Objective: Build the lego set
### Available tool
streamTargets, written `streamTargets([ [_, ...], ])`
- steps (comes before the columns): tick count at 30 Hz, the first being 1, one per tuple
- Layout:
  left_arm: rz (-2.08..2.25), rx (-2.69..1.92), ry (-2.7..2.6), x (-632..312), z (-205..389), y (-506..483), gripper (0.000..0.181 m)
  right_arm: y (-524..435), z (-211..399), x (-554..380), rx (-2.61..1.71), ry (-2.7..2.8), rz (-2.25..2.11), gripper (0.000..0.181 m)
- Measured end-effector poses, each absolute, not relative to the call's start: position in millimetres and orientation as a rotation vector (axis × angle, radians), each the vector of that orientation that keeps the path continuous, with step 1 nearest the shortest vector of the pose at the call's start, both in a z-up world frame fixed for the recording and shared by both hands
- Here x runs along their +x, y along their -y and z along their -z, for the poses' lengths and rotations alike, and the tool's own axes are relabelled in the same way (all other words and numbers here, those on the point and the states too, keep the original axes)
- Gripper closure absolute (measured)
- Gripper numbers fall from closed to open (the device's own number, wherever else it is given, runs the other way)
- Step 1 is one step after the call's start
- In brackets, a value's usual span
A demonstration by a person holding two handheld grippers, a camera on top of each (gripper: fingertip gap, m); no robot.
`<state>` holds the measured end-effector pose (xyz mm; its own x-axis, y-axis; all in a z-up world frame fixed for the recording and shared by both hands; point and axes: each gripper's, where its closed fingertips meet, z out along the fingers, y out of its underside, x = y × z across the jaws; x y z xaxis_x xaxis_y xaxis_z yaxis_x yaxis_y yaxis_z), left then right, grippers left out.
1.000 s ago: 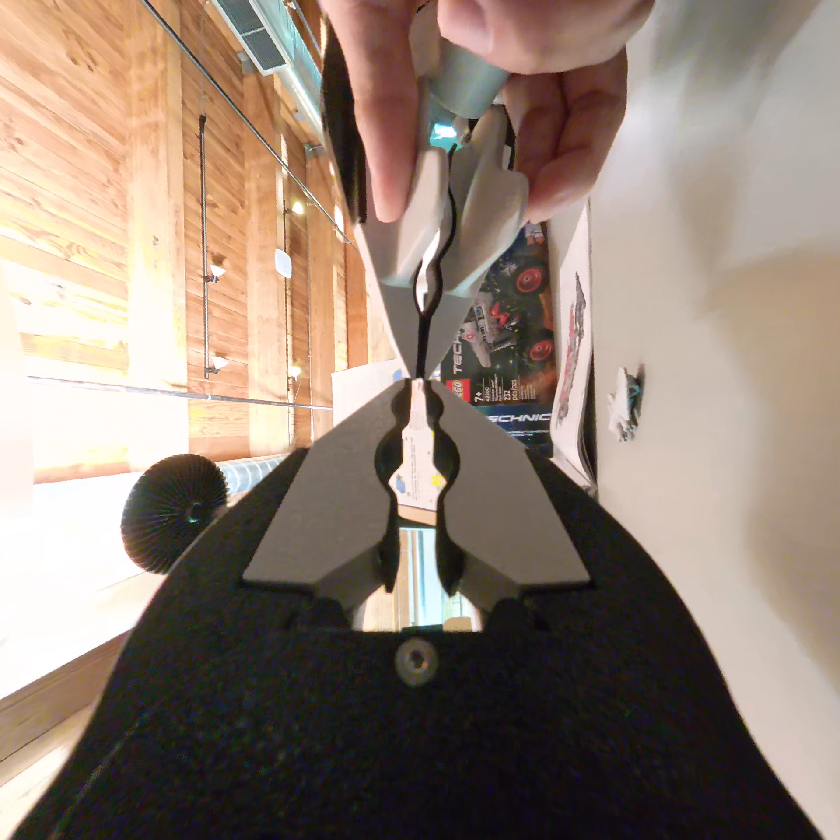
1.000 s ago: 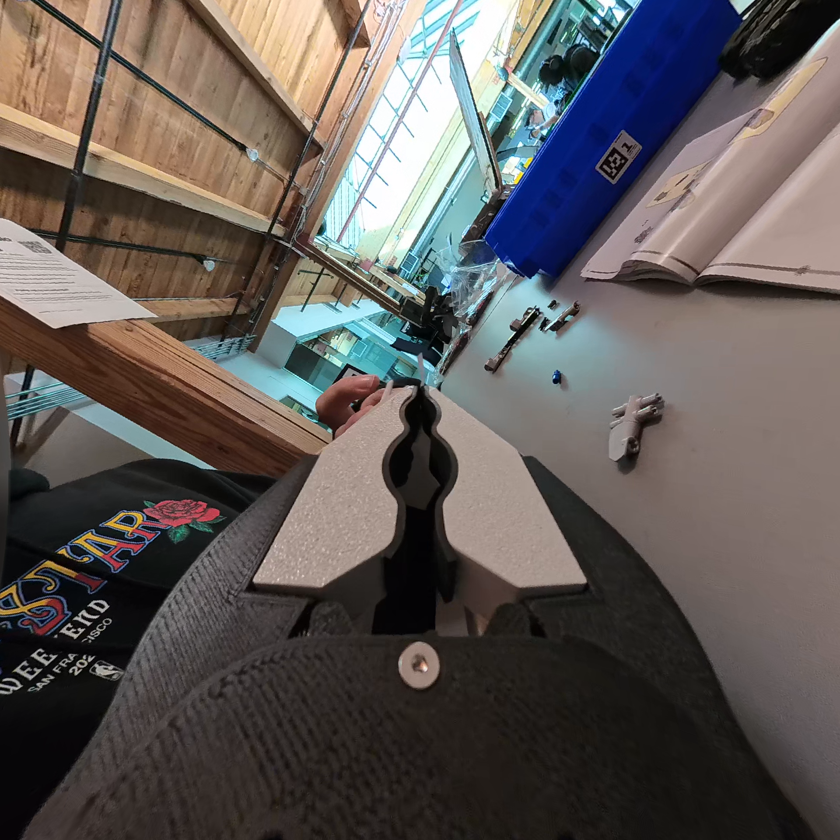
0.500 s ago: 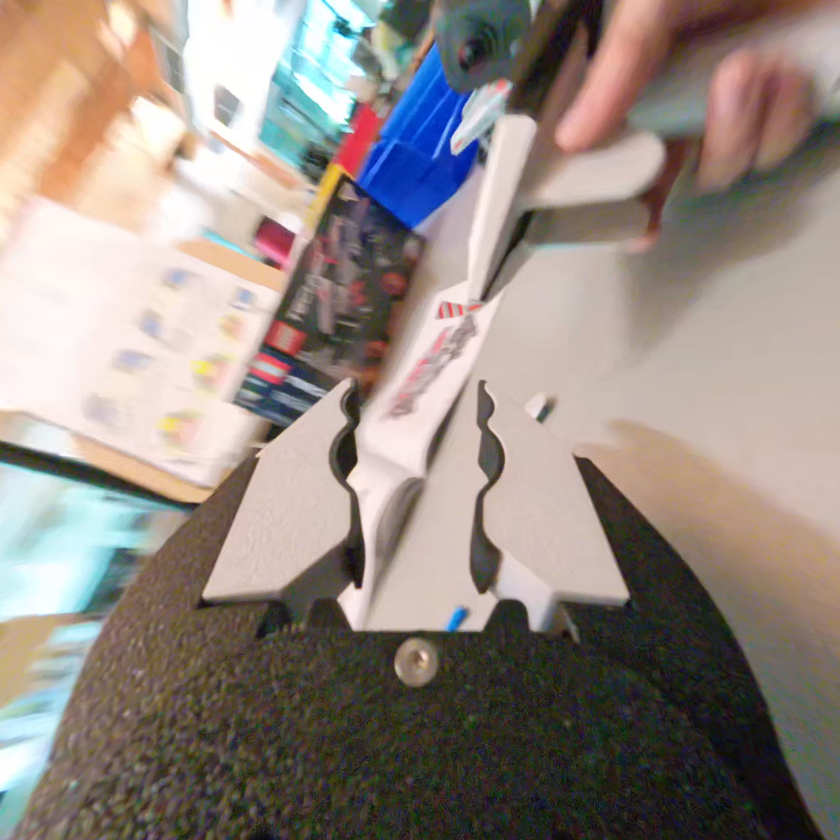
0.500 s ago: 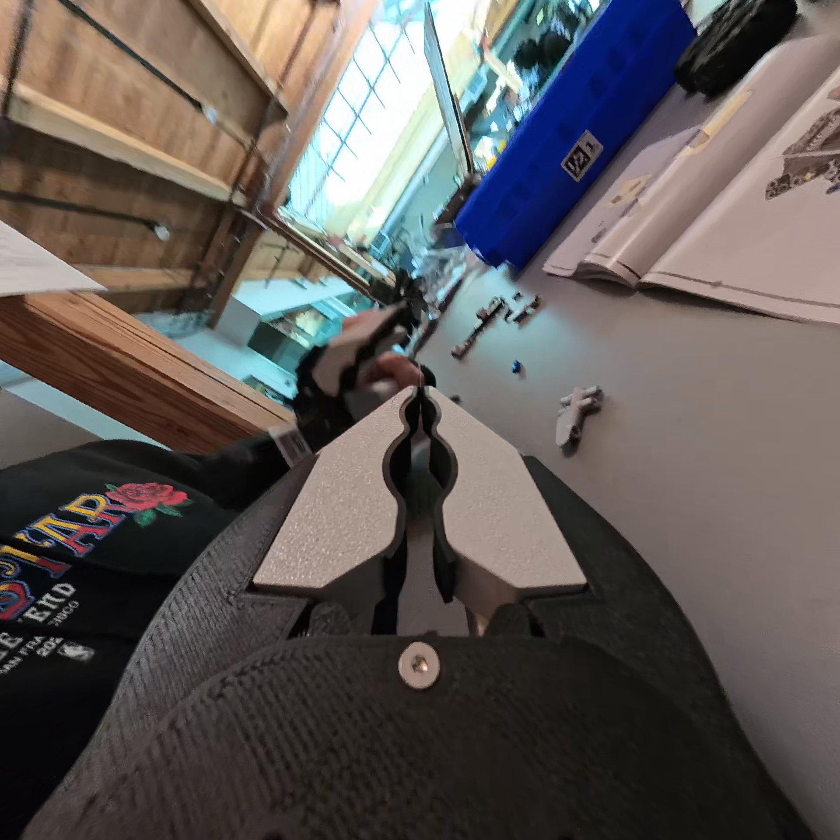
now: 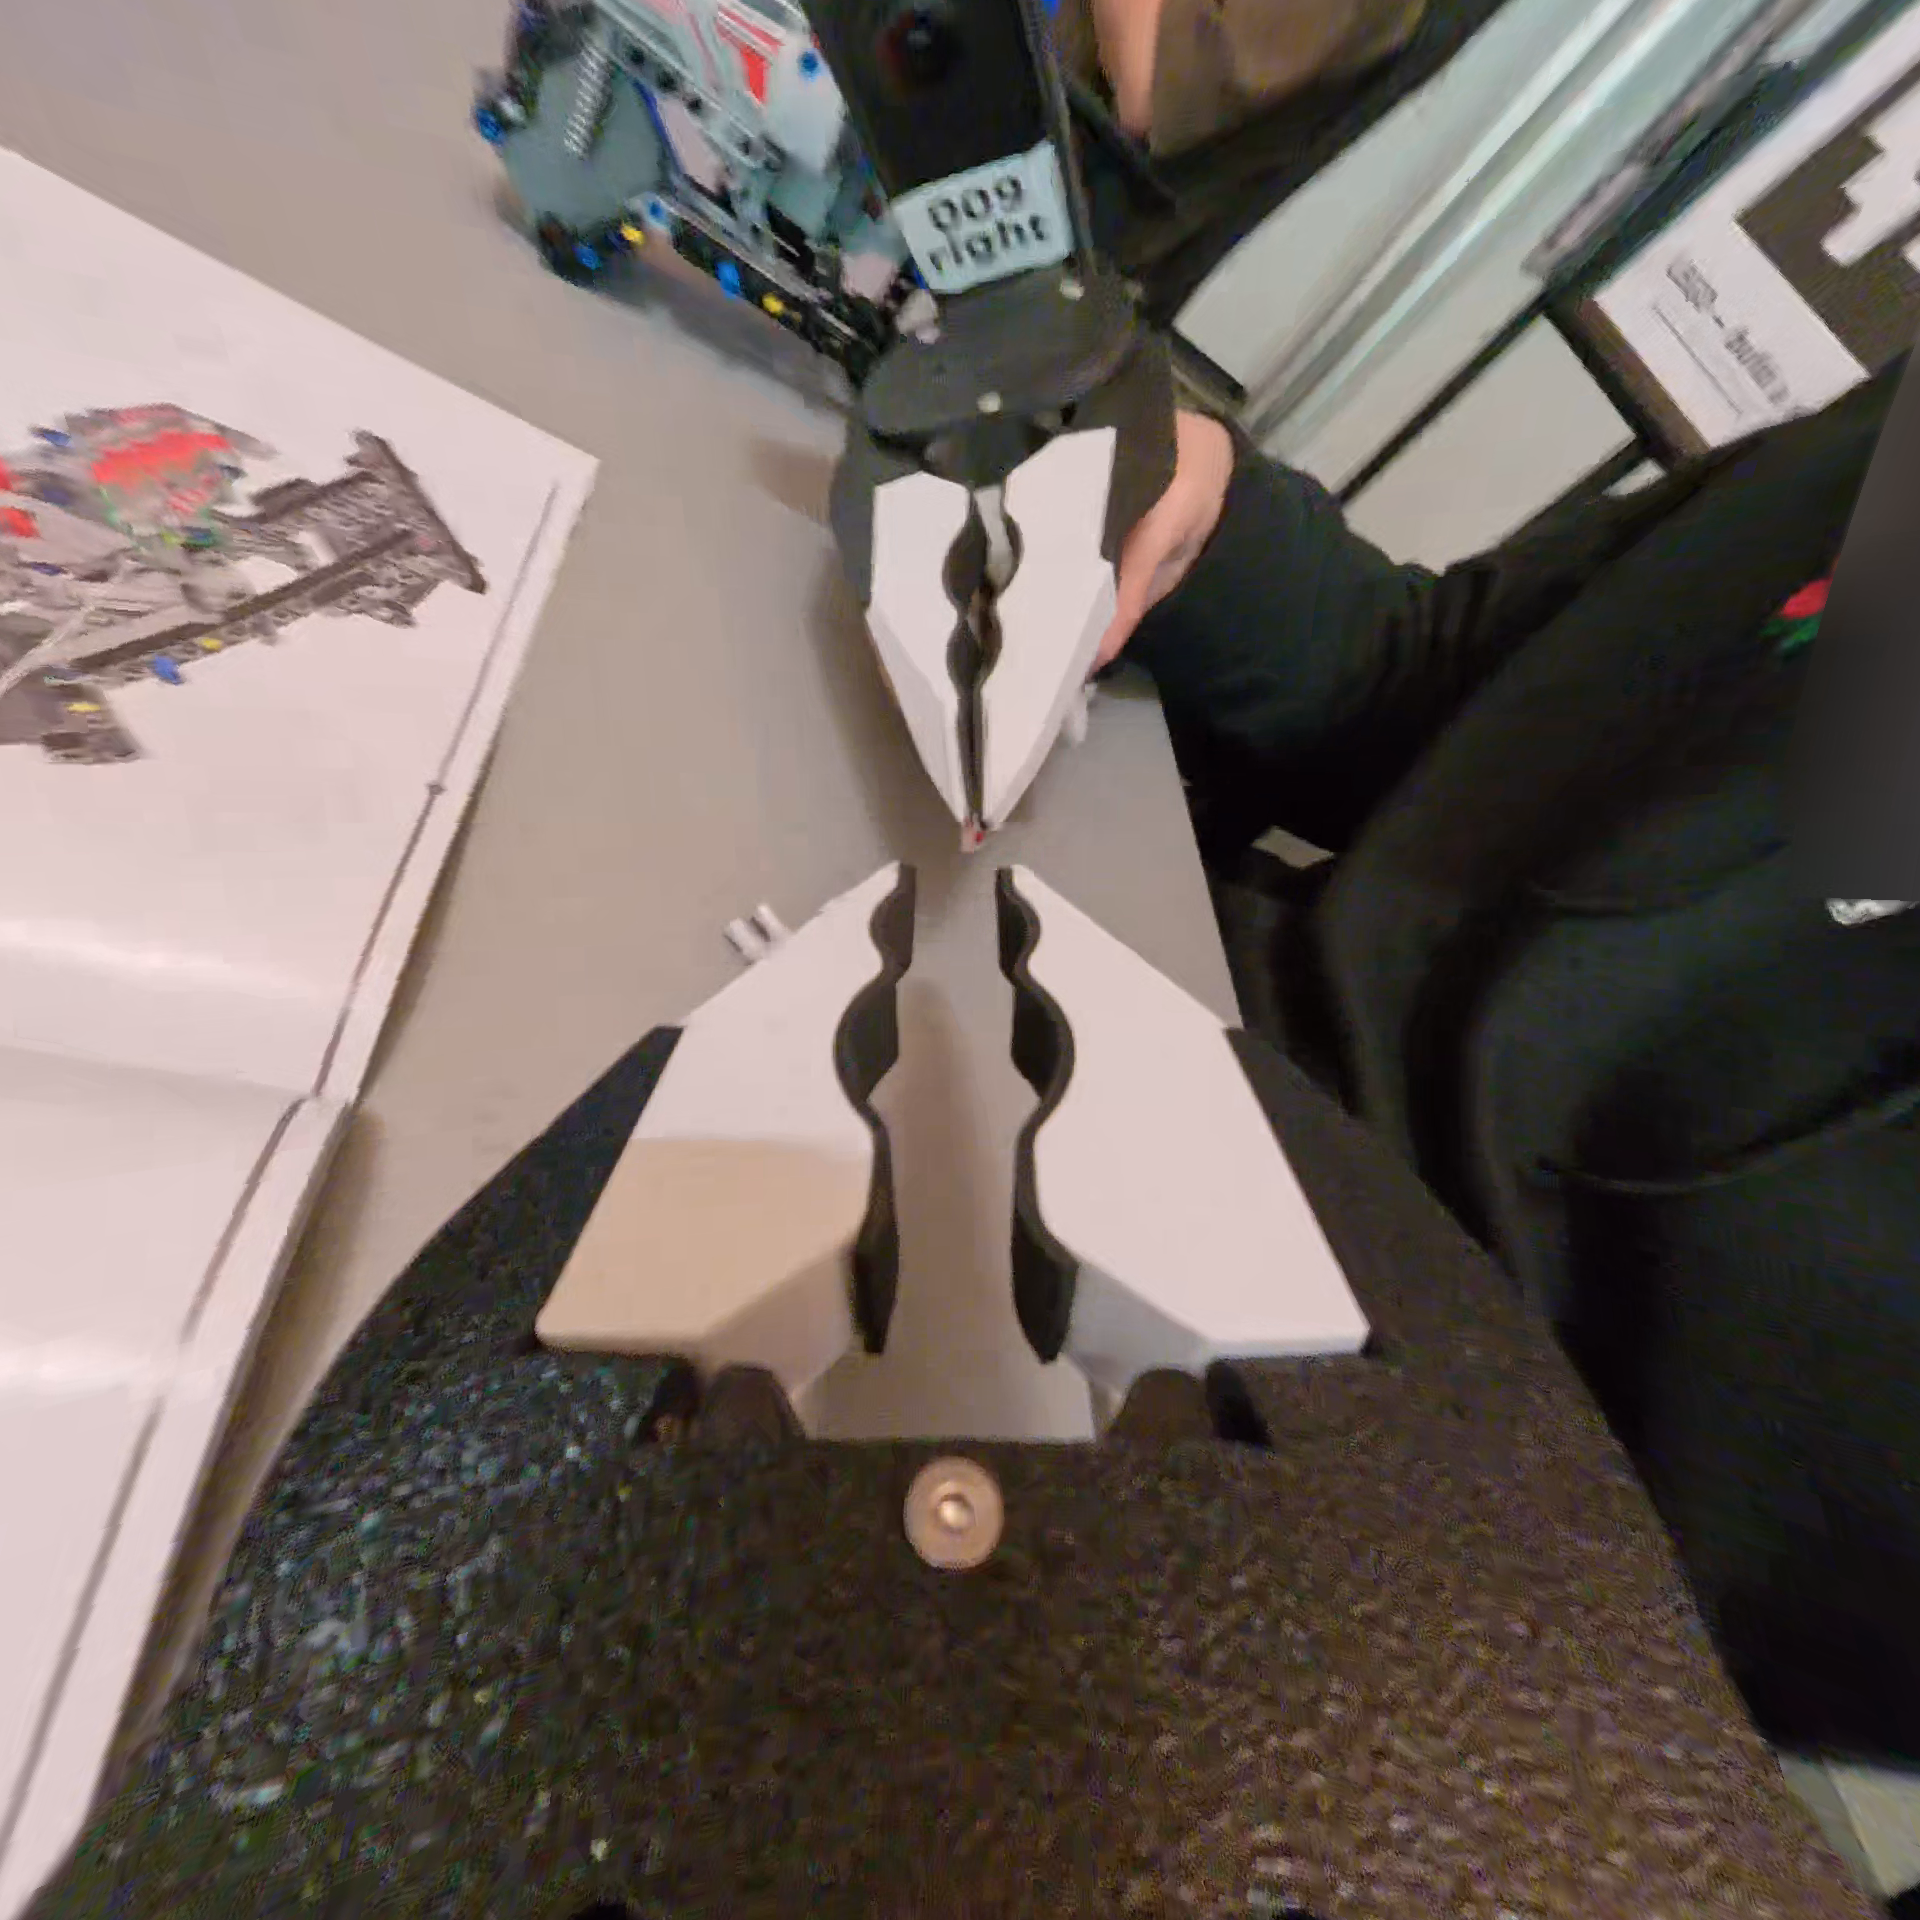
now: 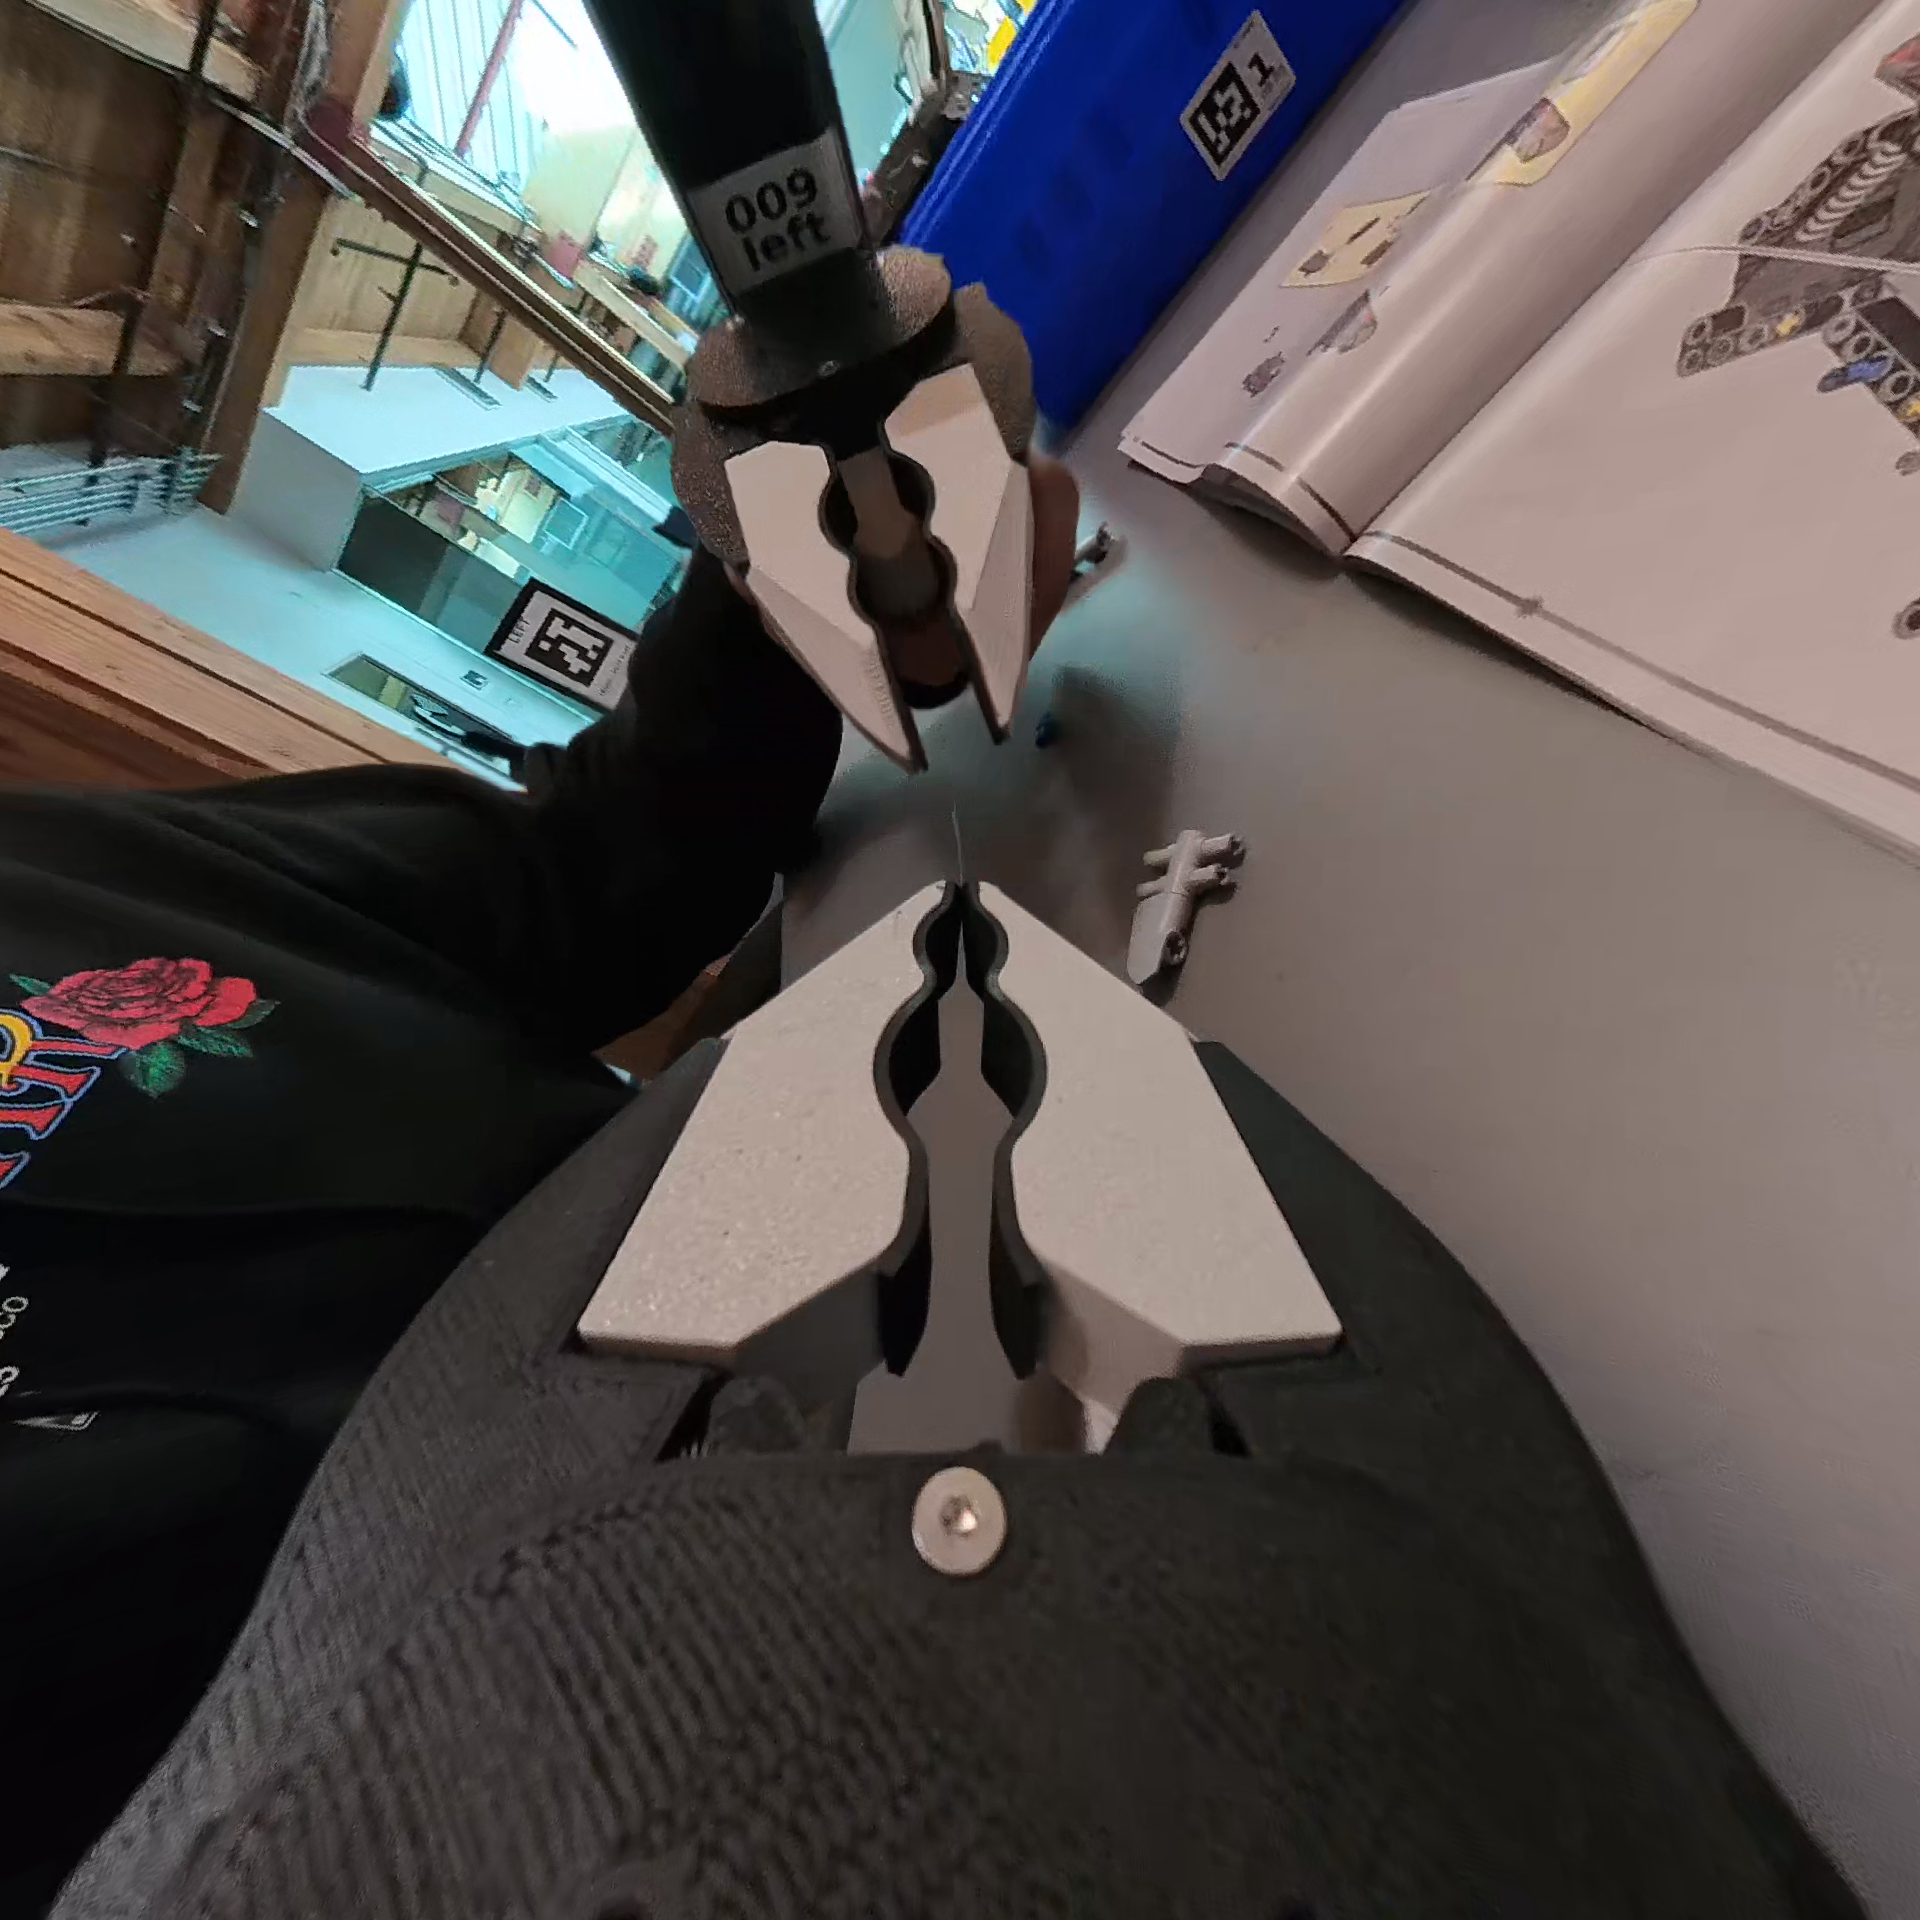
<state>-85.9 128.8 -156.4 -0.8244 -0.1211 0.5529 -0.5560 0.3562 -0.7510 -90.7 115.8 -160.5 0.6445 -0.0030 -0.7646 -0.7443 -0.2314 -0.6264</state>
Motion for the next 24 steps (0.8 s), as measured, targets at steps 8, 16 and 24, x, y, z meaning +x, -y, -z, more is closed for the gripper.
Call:
streamTargets([
  [8,-1.286,0.342,2.272,-90,166,-120,0.169,-118,169,-92,-1.728,-0.643,-0.783,0.181],
  [16,-1.197,0.284,2.325,-83,166,-121,0.179,-120,174,-91,-1.757,-0.662,-0.761,0.181],
  [24,-1.096,0.227,2.313,-88,169,-118,0.179,-121,177,-91,-1.779,-0.663,-0.754,0.181],
])
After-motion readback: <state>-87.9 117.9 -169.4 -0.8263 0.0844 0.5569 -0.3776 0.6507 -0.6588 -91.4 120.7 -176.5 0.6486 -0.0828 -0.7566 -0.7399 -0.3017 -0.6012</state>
